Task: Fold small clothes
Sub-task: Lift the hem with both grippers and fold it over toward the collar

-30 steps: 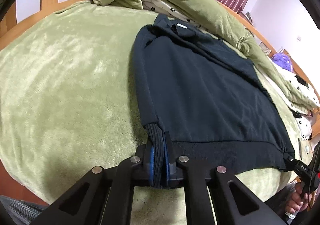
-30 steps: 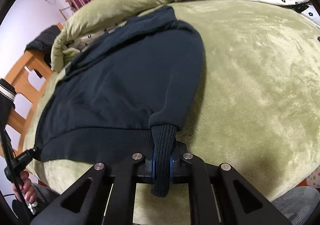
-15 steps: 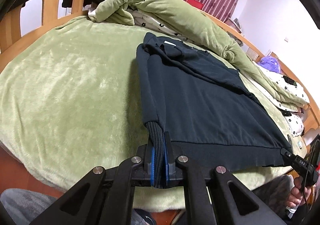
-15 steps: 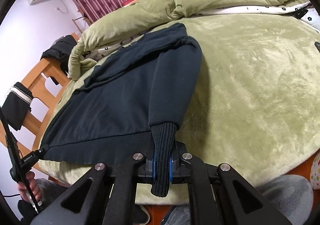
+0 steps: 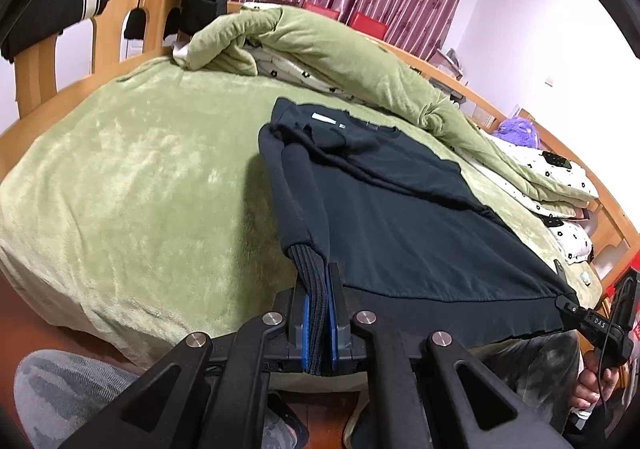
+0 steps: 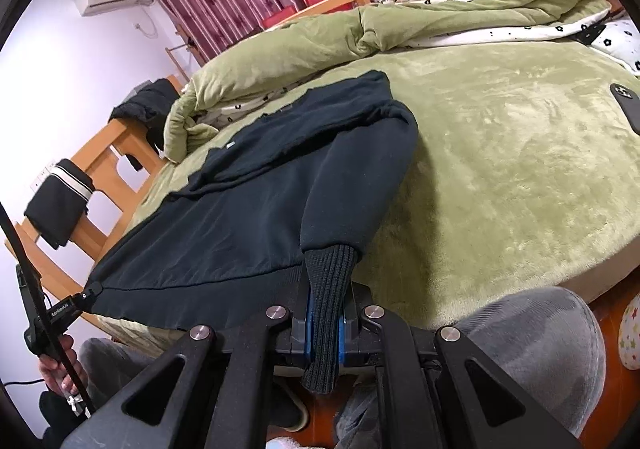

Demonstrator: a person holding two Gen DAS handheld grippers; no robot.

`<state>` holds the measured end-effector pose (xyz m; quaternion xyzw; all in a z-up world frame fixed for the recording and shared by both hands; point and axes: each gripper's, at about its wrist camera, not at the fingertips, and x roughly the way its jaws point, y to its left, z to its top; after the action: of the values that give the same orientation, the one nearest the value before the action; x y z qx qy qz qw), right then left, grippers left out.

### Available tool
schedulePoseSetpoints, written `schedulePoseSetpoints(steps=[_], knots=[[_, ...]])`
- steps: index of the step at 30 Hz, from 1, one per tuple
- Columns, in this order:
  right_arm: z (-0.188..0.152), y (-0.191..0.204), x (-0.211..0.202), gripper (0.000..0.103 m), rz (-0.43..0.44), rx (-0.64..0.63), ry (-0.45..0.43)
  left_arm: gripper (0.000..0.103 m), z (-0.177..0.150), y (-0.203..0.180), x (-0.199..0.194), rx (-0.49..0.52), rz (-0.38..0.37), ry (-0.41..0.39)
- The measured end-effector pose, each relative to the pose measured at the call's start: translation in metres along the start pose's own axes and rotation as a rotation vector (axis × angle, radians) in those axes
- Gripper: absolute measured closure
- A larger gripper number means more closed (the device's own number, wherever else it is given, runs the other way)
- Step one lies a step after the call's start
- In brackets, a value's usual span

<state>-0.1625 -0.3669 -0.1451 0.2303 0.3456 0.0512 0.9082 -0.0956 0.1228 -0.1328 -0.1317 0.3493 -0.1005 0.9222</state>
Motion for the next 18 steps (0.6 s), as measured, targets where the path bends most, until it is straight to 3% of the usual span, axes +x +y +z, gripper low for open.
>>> schedulePoseSetpoints(steps=[6,12,18], knots=[[0.016,0.013,-0.003,0.094,-0.016,0.011,-0.002,0.096,0.022,-0.008,-0.004,-0.034,-0.001,-0.016],[0.055,0.025,-0.006,0.094,-0.019,0.047,-0.058,0.096,0.060,-0.026,-0.001,-0.031,0.024,-0.069],[0.121,0.042,0.004,0.094,-0.029,0.067,-0.091,0.096,0.109,-0.037,0.015,-0.052,0.029,-0.101]])
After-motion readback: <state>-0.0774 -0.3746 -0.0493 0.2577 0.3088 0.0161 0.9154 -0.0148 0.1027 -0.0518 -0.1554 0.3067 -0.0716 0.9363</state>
